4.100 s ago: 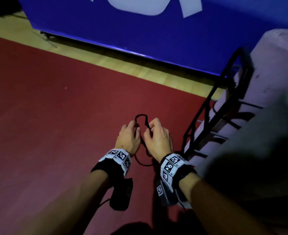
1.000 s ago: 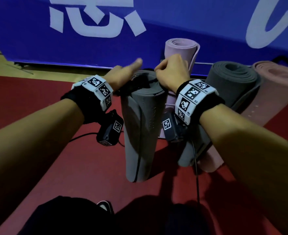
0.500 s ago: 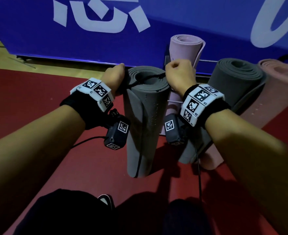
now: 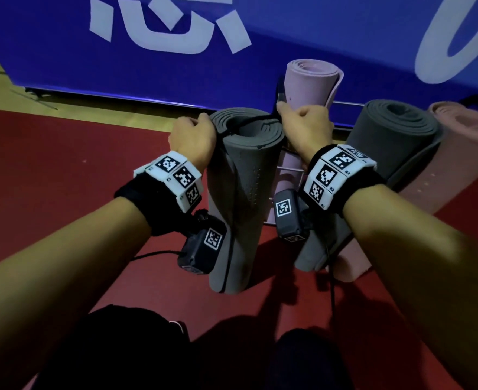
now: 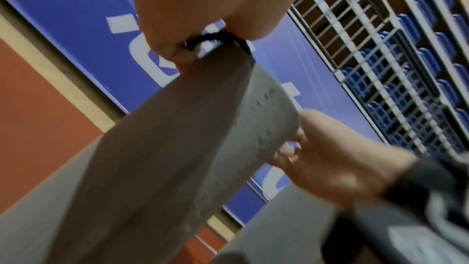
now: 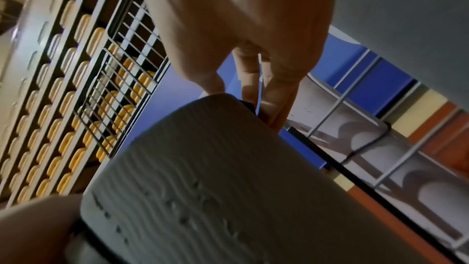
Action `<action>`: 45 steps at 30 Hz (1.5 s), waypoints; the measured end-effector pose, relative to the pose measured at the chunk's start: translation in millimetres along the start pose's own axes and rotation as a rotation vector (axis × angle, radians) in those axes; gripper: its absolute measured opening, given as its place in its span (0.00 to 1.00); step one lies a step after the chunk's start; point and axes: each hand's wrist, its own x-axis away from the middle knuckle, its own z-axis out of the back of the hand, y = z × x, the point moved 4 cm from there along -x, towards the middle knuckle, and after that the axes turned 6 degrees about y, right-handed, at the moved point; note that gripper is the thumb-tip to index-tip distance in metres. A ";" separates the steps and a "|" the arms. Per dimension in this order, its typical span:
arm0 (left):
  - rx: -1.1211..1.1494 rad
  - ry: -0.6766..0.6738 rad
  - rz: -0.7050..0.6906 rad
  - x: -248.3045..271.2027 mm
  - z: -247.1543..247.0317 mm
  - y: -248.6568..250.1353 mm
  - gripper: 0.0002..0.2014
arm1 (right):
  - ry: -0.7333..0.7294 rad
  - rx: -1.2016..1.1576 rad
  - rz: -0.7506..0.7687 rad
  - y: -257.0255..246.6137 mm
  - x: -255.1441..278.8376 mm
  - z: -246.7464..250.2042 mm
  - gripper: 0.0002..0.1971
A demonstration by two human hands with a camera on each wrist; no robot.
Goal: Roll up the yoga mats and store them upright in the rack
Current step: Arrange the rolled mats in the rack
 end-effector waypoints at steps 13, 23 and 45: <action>0.029 0.085 -0.073 7.9 3.8 -7.0 0.14 | -0.014 -0.172 -0.128 2.6 5.8 -6.1 0.15; 0.000 -0.051 -0.084 -2.6 6.7 4.6 0.15 | -0.346 -0.168 -0.347 -12.2 2.8 -2.6 0.07; 0.200 -0.272 0.269 -3.8 -5.2 5.5 0.14 | -0.366 -0.746 -0.854 11.4 10.0 0.2 0.14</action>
